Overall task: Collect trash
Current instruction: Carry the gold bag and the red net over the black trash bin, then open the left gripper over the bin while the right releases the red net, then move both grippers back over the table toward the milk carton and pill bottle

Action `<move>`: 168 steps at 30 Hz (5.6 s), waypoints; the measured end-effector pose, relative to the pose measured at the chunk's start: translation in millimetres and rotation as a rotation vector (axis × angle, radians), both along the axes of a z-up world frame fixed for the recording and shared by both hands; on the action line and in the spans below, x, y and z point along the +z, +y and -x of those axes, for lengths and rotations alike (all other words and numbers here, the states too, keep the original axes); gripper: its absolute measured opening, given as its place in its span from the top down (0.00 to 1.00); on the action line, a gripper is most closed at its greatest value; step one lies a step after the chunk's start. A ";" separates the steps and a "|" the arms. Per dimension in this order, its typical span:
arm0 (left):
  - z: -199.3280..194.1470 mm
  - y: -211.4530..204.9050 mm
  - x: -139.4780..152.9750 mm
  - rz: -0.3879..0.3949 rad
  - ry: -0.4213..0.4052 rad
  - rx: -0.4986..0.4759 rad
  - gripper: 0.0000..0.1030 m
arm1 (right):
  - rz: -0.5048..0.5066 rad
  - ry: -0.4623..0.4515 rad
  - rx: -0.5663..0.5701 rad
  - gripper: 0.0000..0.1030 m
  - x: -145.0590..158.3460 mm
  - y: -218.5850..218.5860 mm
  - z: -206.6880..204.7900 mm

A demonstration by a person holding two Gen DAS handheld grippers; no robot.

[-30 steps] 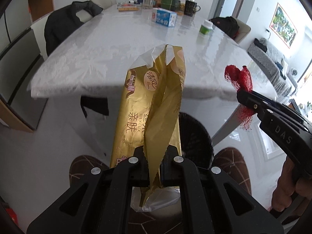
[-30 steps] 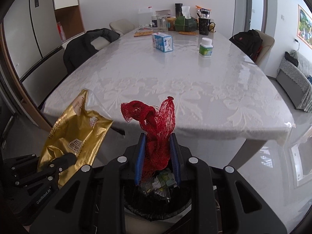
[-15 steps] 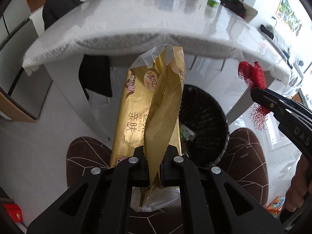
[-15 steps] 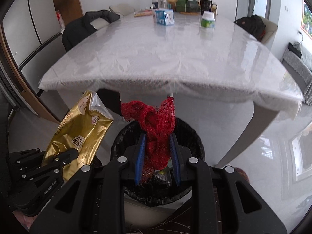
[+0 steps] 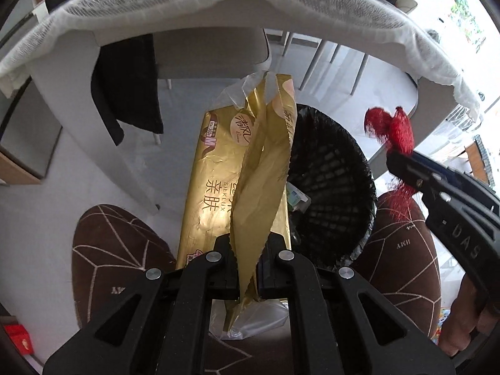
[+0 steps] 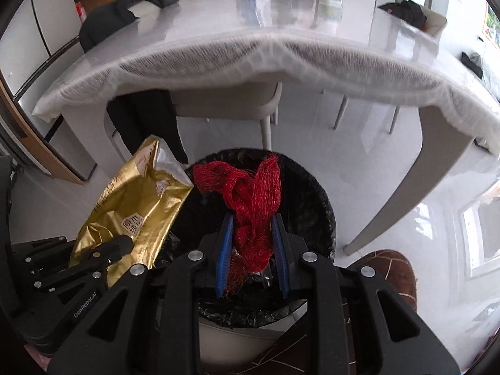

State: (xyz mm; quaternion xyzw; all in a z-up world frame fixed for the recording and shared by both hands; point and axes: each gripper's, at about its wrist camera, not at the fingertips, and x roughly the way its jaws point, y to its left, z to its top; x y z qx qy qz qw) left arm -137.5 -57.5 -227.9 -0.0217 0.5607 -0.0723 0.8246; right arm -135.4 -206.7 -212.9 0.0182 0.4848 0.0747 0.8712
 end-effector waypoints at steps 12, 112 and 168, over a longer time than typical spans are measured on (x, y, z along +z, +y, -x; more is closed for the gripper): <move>-28.0 -27.3 -19.2 -0.009 0.018 -0.024 0.95 | 0.015 0.062 -0.064 0.77 -34.2 -23.5 -7.1; -29.4 8.6 113.4 -0.033 -0.258 0.041 0.06 | 0.036 -0.213 -0.147 0.07 90.7 -52.2 -2.5; -406.6 -76.3 174.5 -0.052 -0.231 0.067 0.06 | 0.007 -0.151 -0.235 0.07 117.8 -123.1 -347.3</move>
